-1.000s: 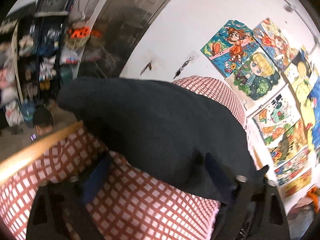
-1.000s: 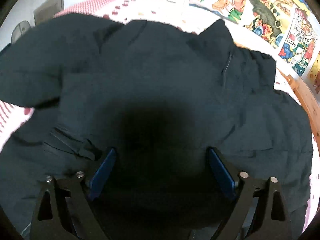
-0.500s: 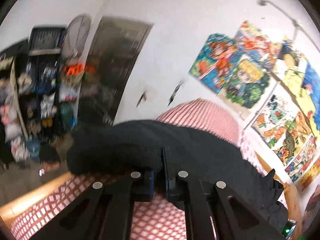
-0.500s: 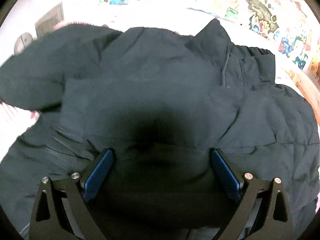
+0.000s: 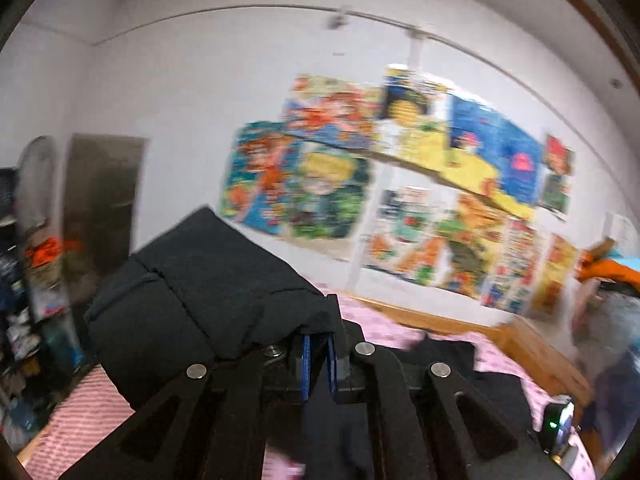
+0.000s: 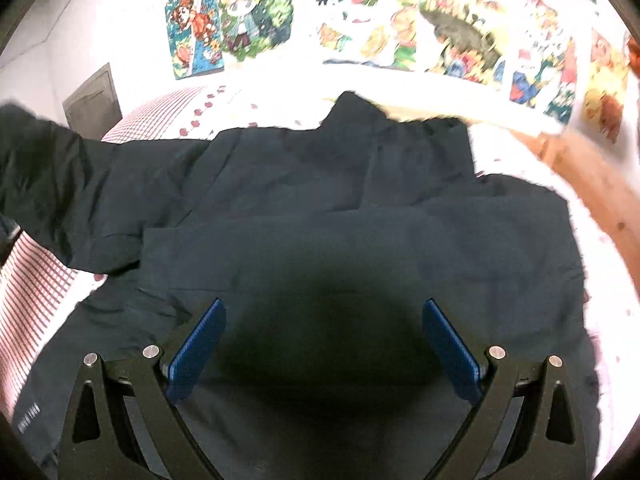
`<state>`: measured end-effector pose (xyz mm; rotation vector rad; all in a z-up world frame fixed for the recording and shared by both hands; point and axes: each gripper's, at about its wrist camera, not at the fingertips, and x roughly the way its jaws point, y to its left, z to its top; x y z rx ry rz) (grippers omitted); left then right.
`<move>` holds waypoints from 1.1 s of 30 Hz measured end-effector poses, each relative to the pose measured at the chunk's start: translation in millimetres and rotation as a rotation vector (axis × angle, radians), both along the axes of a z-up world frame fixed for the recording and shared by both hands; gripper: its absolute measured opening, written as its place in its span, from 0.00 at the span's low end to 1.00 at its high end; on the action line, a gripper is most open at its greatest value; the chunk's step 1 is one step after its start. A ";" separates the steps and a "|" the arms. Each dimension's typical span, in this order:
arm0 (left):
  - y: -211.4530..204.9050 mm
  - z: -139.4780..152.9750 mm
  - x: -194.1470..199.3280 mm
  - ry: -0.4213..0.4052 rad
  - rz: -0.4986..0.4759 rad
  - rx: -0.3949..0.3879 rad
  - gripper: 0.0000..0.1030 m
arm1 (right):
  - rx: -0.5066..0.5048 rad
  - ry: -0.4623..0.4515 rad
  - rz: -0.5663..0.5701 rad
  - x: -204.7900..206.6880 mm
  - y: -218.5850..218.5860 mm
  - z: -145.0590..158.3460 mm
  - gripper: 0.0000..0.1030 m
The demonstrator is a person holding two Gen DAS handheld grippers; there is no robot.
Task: Fold large clothes
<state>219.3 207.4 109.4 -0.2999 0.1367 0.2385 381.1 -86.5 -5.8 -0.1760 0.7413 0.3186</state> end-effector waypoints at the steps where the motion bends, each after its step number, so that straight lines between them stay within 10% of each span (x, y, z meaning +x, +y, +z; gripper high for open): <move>1: -9.0 1.1 3.3 0.001 -0.025 0.010 0.06 | -0.004 -0.010 -0.006 -1.1 -6.7 4.6 0.94; 15: -190.8 -48.8 89.5 0.228 -0.447 0.148 0.06 | -0.043 0.011 -0.178 10.9 -114.5 -7.2 0.94; 28: -249.6 -147.2 136.2 0.535 -0.607 0.095 0.07 | -0.016 0.059 -0.213 19.9 -155.8 -33.4 0.94; 33: -245.5 -158.0 132.5 0.577 -0.678 0.031 0.31 | 0.130 0.060 -0.157 14.9 -163.9 -29.2 0.94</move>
